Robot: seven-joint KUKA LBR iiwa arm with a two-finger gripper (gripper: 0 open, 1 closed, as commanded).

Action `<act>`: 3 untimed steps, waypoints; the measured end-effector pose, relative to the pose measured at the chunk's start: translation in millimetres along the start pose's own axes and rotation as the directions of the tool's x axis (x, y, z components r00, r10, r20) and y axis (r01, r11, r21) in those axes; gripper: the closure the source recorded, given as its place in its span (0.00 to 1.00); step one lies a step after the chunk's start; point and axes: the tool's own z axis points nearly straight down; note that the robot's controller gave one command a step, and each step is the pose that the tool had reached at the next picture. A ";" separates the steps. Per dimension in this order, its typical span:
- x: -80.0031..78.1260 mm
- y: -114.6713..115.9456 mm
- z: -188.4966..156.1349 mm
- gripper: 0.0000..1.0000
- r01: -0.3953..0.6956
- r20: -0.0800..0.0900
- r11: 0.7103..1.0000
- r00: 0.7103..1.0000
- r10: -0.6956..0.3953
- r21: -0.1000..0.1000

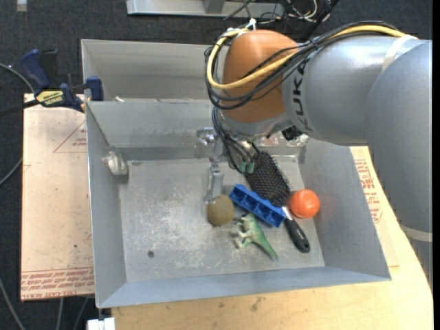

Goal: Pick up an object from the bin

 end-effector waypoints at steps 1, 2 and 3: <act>-1.4 -0.5 -5.2 0.00 -0.002 0.007 1.000 1.000 0.002 -0.001; 4.7 -18.7 33.6 0.00 0.095 0.012 0.995 0.995 -0.095 0.000; 14.4 -50.0 34.3 0.00 0.282 0.004 0.959 0.959 -0.282 0.001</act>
Offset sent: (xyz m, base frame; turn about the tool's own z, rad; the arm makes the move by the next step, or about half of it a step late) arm -0.0163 -0.0465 -0.0919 -0.2284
